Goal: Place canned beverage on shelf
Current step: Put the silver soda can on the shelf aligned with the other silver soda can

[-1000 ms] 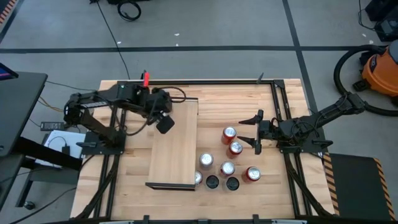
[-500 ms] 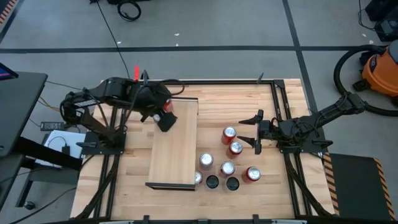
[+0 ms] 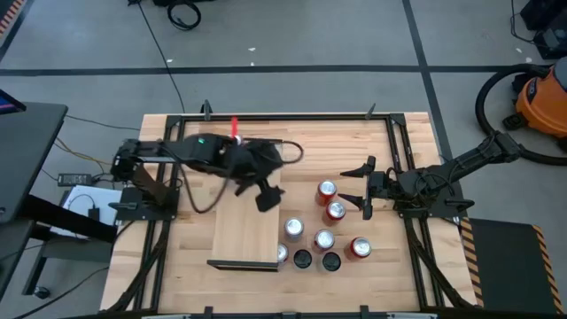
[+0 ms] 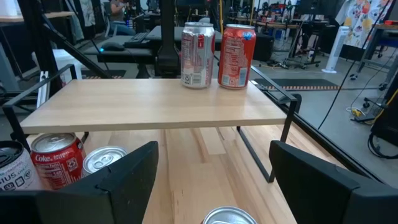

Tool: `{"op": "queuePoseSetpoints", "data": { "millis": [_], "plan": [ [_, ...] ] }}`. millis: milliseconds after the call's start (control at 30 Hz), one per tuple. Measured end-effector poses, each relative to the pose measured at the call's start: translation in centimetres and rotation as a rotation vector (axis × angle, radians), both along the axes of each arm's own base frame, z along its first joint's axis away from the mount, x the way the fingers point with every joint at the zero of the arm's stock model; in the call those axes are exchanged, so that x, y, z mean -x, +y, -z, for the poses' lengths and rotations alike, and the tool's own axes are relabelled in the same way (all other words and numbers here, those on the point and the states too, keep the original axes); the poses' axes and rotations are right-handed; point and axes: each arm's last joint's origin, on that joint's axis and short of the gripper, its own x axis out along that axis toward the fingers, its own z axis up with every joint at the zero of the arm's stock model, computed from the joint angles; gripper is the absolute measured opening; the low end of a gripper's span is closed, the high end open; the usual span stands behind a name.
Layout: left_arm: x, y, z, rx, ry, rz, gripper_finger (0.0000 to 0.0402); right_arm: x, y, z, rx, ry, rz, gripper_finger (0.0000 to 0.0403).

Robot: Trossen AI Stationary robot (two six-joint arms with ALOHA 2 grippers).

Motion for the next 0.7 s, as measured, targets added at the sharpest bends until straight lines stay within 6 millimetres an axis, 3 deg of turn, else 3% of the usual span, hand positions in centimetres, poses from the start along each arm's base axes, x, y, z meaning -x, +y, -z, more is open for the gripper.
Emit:
{"op": "queuePoseSetpoints", "data": {
  "millis": [400, 700],
  "plan": [
    [-5.0, -4.6, 4.6, -0.041, 0.033, 0.21, 0.0396, 0.0, 0.0, 0.0, 0.005, 0.001, 0.0, 0.0318],
    [-6.4, -6.9, 7.2, -0.082, 0.086, 0.301, 0.0396, 0.0, 0.0, 0.0, 0.006, 0.0, 0.004, 0.0318]
  ]
}}
